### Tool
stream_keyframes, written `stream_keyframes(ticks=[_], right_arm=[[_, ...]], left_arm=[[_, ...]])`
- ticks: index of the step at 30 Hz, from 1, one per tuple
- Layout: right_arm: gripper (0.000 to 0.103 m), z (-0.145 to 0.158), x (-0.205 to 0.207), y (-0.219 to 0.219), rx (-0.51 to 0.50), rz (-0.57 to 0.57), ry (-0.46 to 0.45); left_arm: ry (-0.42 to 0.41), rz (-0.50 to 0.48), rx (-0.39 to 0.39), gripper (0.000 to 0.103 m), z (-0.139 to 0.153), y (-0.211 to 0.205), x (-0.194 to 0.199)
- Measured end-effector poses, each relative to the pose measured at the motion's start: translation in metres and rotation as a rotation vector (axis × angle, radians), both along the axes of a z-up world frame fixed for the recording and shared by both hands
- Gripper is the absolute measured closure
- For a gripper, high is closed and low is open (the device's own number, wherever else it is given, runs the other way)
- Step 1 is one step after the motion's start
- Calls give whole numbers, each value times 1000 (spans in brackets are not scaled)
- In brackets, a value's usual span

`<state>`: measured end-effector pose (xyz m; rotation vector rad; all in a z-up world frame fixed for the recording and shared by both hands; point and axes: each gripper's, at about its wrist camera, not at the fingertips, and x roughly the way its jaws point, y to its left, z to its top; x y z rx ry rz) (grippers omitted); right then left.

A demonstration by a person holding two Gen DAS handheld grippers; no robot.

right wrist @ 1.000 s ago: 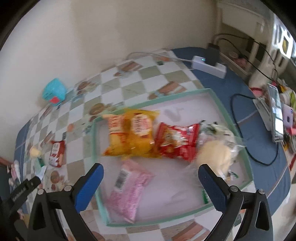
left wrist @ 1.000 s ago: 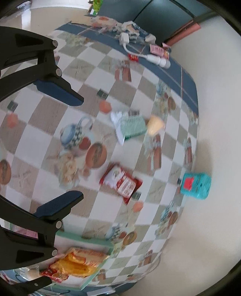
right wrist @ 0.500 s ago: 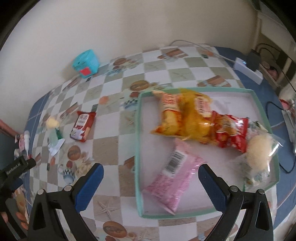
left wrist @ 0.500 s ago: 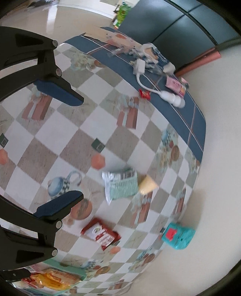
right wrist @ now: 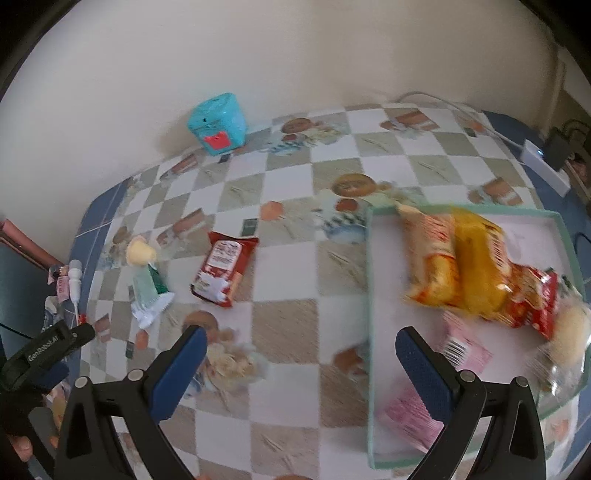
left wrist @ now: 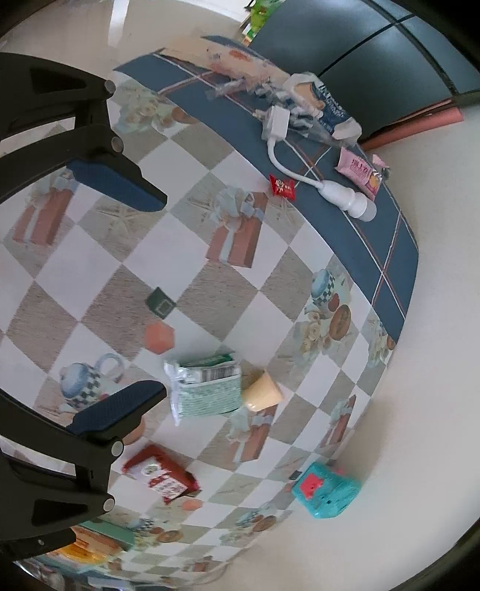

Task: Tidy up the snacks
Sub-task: 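Move both tools back over the remaining snacks on the table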

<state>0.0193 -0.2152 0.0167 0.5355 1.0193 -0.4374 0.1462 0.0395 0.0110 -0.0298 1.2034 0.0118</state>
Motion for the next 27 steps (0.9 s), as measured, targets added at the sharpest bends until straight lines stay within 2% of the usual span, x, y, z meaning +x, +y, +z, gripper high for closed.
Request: stream_keyframes(ticks=[4, 13, 20, 27], right_arm=[[0, -5, 20, 0, 8, -1, 5], [0, -23, 58, -4, 37, -7, -18], [0, -50, 81, -2, 42, 16, -3], [0, -61, 99, 12, 13, 69, -16]], left_arm=[[20, 24, -54, 10, -8, 7, 16], [18, 54, -97, 10, -19, 13, 44], [25, -12, -137, 10, -30, -19, 57], [47, -84, -118, 10, -46, -53, 62]])
